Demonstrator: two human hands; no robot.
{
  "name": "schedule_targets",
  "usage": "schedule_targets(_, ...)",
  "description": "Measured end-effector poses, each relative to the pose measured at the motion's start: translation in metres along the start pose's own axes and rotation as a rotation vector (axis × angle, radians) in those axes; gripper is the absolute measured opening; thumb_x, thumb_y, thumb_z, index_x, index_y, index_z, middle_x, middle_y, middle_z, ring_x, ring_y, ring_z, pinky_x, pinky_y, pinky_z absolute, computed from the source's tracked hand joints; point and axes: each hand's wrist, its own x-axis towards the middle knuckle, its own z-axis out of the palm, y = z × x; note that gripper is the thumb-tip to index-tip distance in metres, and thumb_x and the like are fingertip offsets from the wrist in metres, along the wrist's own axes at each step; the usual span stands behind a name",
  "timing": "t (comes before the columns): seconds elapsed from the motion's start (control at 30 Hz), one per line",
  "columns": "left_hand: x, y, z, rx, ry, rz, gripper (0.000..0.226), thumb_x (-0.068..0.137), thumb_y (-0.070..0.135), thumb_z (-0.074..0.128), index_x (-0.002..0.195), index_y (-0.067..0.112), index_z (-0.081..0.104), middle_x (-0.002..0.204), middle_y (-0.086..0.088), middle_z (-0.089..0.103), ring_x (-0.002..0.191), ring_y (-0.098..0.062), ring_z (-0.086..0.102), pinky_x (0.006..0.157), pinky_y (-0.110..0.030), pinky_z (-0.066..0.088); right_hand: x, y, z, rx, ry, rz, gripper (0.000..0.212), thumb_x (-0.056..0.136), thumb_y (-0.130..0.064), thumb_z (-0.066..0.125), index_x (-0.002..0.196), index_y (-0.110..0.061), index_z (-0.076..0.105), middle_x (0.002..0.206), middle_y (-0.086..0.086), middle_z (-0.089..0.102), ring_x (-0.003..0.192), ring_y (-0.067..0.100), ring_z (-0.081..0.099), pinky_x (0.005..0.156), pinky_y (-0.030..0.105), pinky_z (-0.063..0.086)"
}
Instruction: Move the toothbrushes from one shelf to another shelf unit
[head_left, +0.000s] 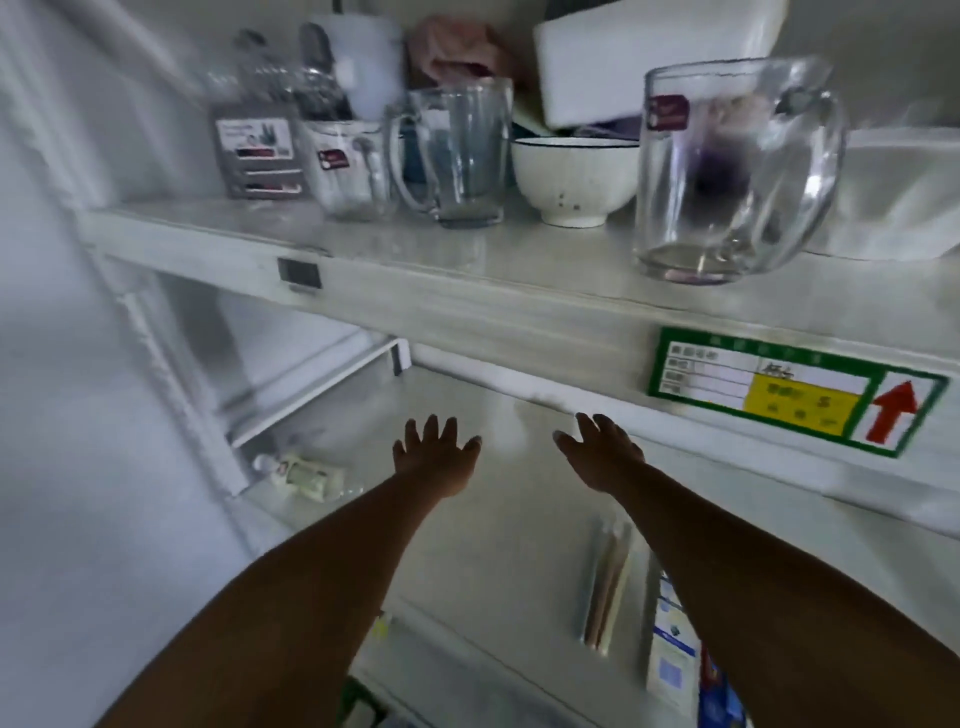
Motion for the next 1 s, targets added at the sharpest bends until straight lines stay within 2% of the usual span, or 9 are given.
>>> schedule_targets(0.1,-0.024,-0.054,-0.01,0.002,0.079,-0.192,0.064,0.097,0.055,0.021,0.154,0.029,0.01,0.164,-0.001,0.003,0.15,-0.032,-0.004,0.119,-0.05,0.007,0.01,-0.049,0.017,-0.021,-0.096,-0.185,0.069,0.097,-0.059,0.024,0.155,-0.025,0.014,0.164,0.004,0.01,0.15,0.025,0.013,0.118,0.044,0.016)
schedule_targets(0.2,-0.048,-0.088,-0.014,-0.039,0.097,-0.309,0.063,0.096,0.056,0.022,0.153,0.031,0.014,0.164,0.001,0.006,0.15,-0.03,-0.001,0.12,-0.049,0.008,0.007,-0.085,0.029,-0.033,-0.118,-0.281,0.064,0.099,-0.054,0.025,0.155,-0.025,0.014,0.163,0.003,0.011,0.149,0.024,0.014,0.117,0.041,0.018)
schedule_targets(0.33,-0.115,-0.141,-0.02,-0.067,0.15,-0.558,0.064,0.097,0.058,0.02,0.154,0.028,0.014,0.163,0.0,0.008,0.15,-0.031,-0.002,0.119,-0.049,0.008,-0.016,-0.147,0.051,-0.041,-0.224,-0.508,0.062,0.098,-0.052,0.028,0.154,-0.025,0.021,0.162,0.004,0.016,0.147,0.025,0.019,0.116,0.041,0.022)
schedule_targets(0.47,-0.184,-0.182,-0.025,-0.081,0.175,-0.761,0.065,0.097,0.057,0.019,0.154,0.026,0.013,0.163,-0.002,0.008,0.15,-0.033,0.0,0.119,-0.051,0.009,-0.053,-0.199,0.074,-0.071,-0.24,-0.732,0.057,0.099,-0.048,0.033,0.149,-0.022,0.031,0.156,0.008,0.028,0.142,0.028,0.029,0.112,0.039,0.031)
schedule_targets(0.77,-0.36,-0.249,-0.024,-0.132,0.264,-1.197,0.065,0.097,0.055,0.023,0.154,0.026,0.013,0.163,-0.003,0.01,0.148,-0.034,0.007,0.119,-0.051,0.013,-0.18,-0.299,0.123,-0.059,-0.453,-1.046,0.06,0.098,-0.052,0.029,0.152,-0.028,0.026,0.161,0.002,0.019,0.147,0.024,0.021,0.116,0.041,0.024)
schedule_targets(0.9,-0.444,-0.261,-0.015,-0.168,0.34,-1.365,0.062,0.096,0.053,0.028,0.152,0.027,0.02,0.16,-0.001,0.019,0.147,-0.032,0.015,0.116,-0.05,0.017,-0.262,-0.331,0.144,-0.078,-0.541,-1.202,0.058,0.098,-0.051,0.03,0.151,-0.029,0.027,0.16,0.001,0.02,0.145,0.025,0.025,0.115,0.041,0.027)
schedule_targets(1.0,-0.515,-0.266,-0.007,-0.224,0.377,-1.505,0.062,0.095,0.053,0.027,0.151,0.028,0.02,0.16,-0.001,0.018,0.147,-0.032,0.014,0.116,-0.051,0.016,-0.341,-0.35,0.154,-0.083,-0.613,-1.38,0.057,0.099,-0.05,0.031,0.151,-0.028,0.027,0.16,0.002,0.021,0.144,0.026,0.027,0.114,0.04,0.028)
